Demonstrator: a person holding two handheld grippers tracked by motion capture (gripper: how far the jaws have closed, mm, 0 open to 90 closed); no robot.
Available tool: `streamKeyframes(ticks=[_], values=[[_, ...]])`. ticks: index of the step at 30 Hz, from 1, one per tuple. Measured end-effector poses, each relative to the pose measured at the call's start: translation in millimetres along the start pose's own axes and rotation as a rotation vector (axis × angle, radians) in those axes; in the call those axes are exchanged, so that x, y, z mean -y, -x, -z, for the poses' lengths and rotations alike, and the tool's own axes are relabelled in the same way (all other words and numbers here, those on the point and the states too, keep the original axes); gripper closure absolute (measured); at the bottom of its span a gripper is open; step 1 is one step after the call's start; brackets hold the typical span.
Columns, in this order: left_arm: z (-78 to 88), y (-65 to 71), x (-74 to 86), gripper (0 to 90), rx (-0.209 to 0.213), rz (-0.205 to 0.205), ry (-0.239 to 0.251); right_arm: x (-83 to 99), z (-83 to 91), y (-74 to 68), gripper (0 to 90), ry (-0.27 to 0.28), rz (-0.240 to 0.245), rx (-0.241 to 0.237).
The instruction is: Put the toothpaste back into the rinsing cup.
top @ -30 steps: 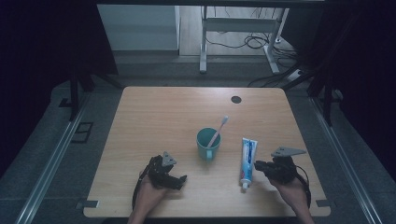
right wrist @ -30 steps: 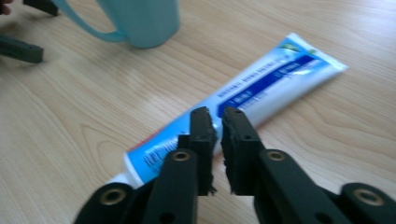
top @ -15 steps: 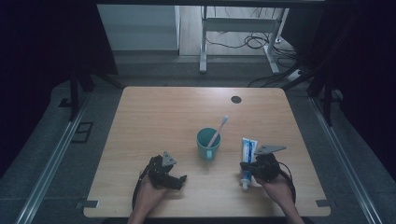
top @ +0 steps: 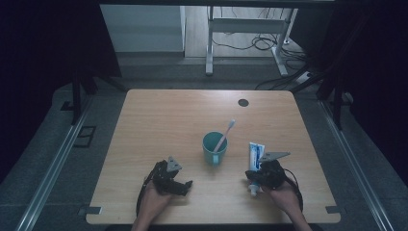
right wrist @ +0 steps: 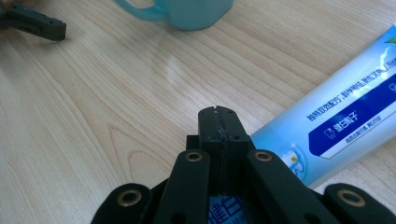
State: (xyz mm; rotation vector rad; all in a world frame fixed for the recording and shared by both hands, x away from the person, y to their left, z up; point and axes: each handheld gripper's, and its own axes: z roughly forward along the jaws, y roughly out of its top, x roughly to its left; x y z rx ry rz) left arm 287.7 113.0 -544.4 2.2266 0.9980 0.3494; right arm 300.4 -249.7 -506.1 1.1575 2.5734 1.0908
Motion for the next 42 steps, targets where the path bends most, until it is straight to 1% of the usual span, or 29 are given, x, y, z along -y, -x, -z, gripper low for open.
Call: streamKeyframes(ticks=[2,11,17,20,22,26,29,32,33,34,35,36,38,42], values=[[0.0,0.0,0.0,2.8,0.000,0.000,0.000,1.1,1.6,1.2,89.3,-0.002,-0.001,-0.003],[0.0,-0.1,0.0,2.8,-0.001,0.001,0.000,9.0,11.6,9.7,87.8,0.007,-0.024,0.019],[0.0,-0.2,0.0,2.8,-0.004,0.003,0.000,13.8,20.5,17.4,87.7,0.011,-0.037,0.042],[0.0,-0.2,0.0,2.7,-0.006,0.005,0.000,18.1,27.2,23.4,87.8,0.014,-0.048,0.051],[0.0,-0.3,0.0,2.8,-0.006,0.005,0.000,18.9,28.2,24.1,87.8,0.013,-0.052,0.056],[0.1,-0.2,0.0,2.7,-0.007,0.006,0.000,22.8,34.2,29.9,87.8,0.011,-0.059,0.075],[0.0,-0.3,0.0,2.8,-0.007,0.006,0.000,22.9,35.4,29.9,87.2,0.004,-0.059,0.079],[0.0,-0.3,0.1,2.7,-0.007,0.006,0.000,19.5,37.0,26.5,82.5,-0.013,-0.036,0.099],[0.0,-0.2,0.1,2.7,-0.007,0.007,0.001,19.5,37.0,26.5,82.5,-0.013,-0.036,0.099],[0.0,-0.2,0.1,2.8,-0.008,0.007,0.001,16.4,39.3,26.3,78.6,-0.018,-0.027,0.119],[0.1,-0.2,0.1,2.8,-0.008,0.008,0.000,16.4,39.3,26.3,78.6,-0.018,-0.027,0.119],[0.1,-0.1,0.1,2.7,-0.008,0.008,0.000,15.4,40.3,26.5,76.4,-0.022,-0.028,0.122],[0.0,0.0,0.1,2.7,-0.008,0.009,0.001,12.4,42.0,28.7,68.9,-0.037,-0.030,0.131],[0.0,-0.1,0.2,2.7,-0.008,0.009,0.000,7.5,41.8,32.9,60.1,-0.076,-0.035,0.147]])
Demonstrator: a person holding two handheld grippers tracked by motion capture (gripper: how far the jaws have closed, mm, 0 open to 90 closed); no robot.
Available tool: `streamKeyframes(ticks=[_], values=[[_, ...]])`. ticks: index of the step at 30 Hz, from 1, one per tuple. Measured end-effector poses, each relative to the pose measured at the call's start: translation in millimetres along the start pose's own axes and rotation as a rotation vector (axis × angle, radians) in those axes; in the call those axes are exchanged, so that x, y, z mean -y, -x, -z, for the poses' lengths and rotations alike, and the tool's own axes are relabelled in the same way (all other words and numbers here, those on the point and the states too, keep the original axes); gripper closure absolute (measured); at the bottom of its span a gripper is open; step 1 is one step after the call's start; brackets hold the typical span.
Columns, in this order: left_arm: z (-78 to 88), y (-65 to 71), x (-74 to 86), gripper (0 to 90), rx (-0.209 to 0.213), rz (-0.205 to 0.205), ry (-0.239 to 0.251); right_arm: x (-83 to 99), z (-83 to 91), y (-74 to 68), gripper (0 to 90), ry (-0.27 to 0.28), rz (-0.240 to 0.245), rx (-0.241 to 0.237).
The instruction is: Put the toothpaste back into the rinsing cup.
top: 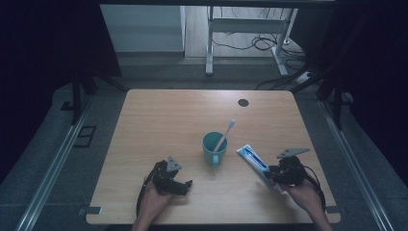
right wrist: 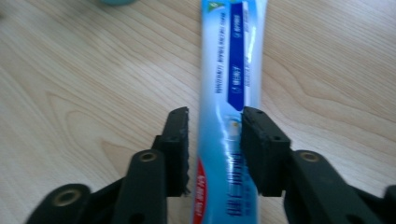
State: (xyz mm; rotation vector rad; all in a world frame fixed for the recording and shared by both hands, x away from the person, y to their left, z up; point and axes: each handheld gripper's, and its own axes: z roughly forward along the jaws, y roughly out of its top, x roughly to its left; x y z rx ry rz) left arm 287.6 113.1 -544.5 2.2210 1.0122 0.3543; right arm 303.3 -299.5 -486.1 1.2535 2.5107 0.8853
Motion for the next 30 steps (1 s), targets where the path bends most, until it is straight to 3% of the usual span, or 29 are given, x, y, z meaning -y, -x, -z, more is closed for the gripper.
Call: streamKeyframes(ticks=[2,3,8,12,20,22,30], values=[[0.0,0.0,0.0,2.7,0.000,0.000,0.000,-3.8,-3.4,1.3,54.0,-0.049,0.013,0.011],[0.0,0.0,0.0,2.8,0.000,0.000,0.000,-3.8,-3.4,1.3,54.0,-0.049,0.013,0.011],[0.0,0.0,-0.1,2.7,0.000,-0.001,0.000,-13.4,-13.5,5.7,47.2,-0.150,0.002,0.009],[0.2,0.0,-0.1,2.7,0.000,-0.001,-0.002,-18.8,-16.9,7.0,45.2,-0.182,-0.001,0.003],[0.2,-0.1,-0.1,2.8,0.000,-0.001,-0.002,-38.4,-28.8,5.6,40.6,-0.323,0.028,0.019],[0.2,-0.1,-0.1,2.8,0.000,-0.001,-0.002,-39.9,-30.0,5.7,40.3,-0.331,0.032,0.019],[0.2,-0.1,-0.1,2.8,0.000,-0.001,-0.002,-53.8,-42.8,5.7,37.1,-0.451,0.049,0.020]])
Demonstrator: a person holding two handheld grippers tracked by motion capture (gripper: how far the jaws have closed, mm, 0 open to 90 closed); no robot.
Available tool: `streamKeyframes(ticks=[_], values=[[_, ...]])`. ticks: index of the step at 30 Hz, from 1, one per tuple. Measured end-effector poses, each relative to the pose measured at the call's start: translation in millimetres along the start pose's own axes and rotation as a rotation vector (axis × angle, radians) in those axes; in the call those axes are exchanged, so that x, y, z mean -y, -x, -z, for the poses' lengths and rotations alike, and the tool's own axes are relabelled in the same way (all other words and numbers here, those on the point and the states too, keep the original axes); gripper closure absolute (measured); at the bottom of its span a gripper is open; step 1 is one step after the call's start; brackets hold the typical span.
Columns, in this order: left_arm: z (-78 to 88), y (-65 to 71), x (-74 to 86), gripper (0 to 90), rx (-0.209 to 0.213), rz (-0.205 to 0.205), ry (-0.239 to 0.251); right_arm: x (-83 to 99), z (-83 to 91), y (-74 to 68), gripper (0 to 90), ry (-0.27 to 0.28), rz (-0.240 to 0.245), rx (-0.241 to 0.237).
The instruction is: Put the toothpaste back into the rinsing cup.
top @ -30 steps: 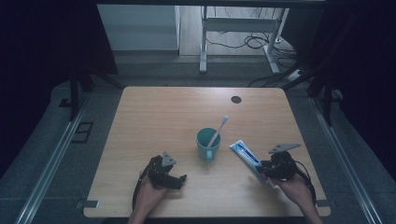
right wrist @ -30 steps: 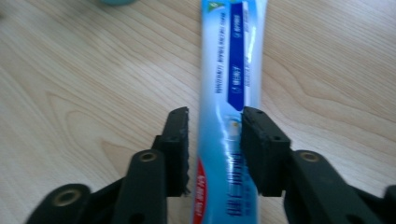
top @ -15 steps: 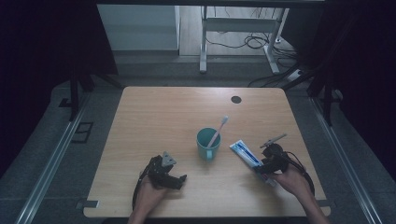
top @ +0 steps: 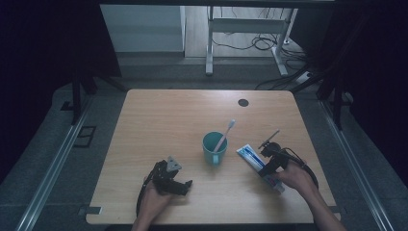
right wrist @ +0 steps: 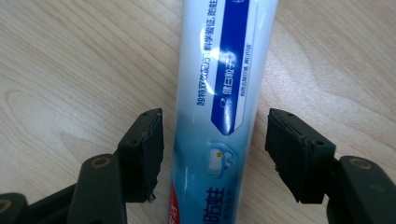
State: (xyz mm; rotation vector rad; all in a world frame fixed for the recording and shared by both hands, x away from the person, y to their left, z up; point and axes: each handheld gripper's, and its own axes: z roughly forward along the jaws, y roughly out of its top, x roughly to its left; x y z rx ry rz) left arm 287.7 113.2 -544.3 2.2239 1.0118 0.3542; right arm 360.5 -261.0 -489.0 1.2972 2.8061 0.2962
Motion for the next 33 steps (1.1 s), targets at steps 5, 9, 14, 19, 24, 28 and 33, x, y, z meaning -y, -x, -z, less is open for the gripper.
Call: streamKeyframes(ticks=[5,9,14,19,24,28,33], values=[[0.0,0.0,0.0,2.8,0.000,0.000,0.000,-8.8,-3.6,1.2,38.5,-0.056,0.011,0.000],[0.0,0.0,0.0,2.8,0.000,0.000,0.000,-16.2,-5.7,0.7,40.3,-0.101,0.019,0.002],[0.0,0.1,0.0,2.8,0.000,0.001,0.000,-23.5,-8.9,0.2,42.9,-0.134,0.018,0.008],[0.0,0.0,0.0,2.8,0.000,0.000,0.000,-28.1,-14.1,1.0,46.1,-0.162,0.018,-0.004],[0.0,0.0,0.0,2.8,0.000,0.000,0.000,-29.2,-14.1,1.3,50.5,-0.172,-0.005,0.001],[0.0,0.0,0.0,2.8,0.000,0.000,0.000,-28.2,-11.7,4.6,60.3,-0.157,-0.031,-0.016],[0.0,0.0,0.0,2.8,0.000,0.000,0.000,-27.0,-6.9,4.8,67.4,-0.147,-0.022,-0.018]])
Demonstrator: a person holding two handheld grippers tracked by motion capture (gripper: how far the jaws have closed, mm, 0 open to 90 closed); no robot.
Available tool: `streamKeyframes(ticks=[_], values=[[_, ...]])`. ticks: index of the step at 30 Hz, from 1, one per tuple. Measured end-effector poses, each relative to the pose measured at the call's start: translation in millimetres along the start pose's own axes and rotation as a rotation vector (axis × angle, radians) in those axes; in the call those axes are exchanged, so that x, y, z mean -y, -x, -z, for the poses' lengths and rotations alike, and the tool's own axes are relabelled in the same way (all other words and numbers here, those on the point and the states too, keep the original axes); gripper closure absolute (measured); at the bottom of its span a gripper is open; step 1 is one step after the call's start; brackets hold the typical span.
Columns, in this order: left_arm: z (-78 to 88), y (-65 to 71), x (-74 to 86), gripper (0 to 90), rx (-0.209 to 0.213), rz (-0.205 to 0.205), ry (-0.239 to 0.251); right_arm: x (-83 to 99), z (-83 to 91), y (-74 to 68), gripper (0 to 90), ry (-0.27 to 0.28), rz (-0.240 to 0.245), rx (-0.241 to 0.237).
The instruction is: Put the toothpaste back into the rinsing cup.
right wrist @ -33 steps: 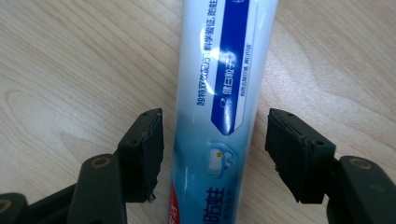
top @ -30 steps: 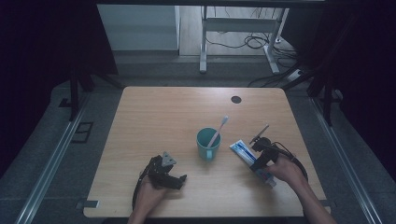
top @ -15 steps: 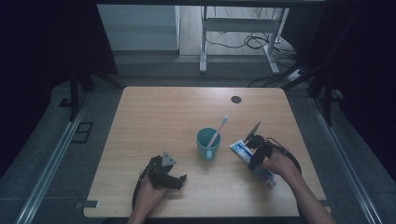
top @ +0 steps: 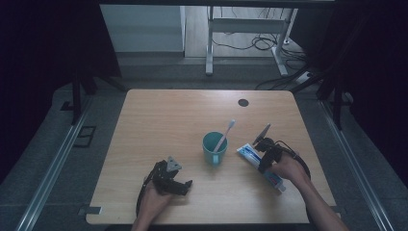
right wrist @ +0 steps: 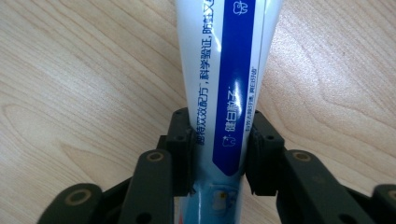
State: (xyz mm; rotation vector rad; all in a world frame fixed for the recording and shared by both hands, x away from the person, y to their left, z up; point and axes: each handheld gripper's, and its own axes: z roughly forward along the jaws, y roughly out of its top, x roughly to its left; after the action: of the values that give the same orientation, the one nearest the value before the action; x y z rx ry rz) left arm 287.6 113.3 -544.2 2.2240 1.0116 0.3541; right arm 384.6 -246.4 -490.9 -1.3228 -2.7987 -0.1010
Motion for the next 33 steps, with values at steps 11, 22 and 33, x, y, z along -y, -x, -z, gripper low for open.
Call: streamKeyframes(ticks=[11,22,33], values=[[0.0,0.0,0.0,2.8,0.000,0.000,0.000,7.3,5.5,4.0,71.0,0.054,0.004,-0.018],[0.0,0.0,0.0,2.9,0.000,0.000,0.000,16.5,21.7,-1.3,71.0,0.159,0.029,-0.029],[0.0,0.0,0.0,2.8,0.000,0.000,0.000,27.3,32.3,-5.2,71.1,0.259,0.052,-0.026]])
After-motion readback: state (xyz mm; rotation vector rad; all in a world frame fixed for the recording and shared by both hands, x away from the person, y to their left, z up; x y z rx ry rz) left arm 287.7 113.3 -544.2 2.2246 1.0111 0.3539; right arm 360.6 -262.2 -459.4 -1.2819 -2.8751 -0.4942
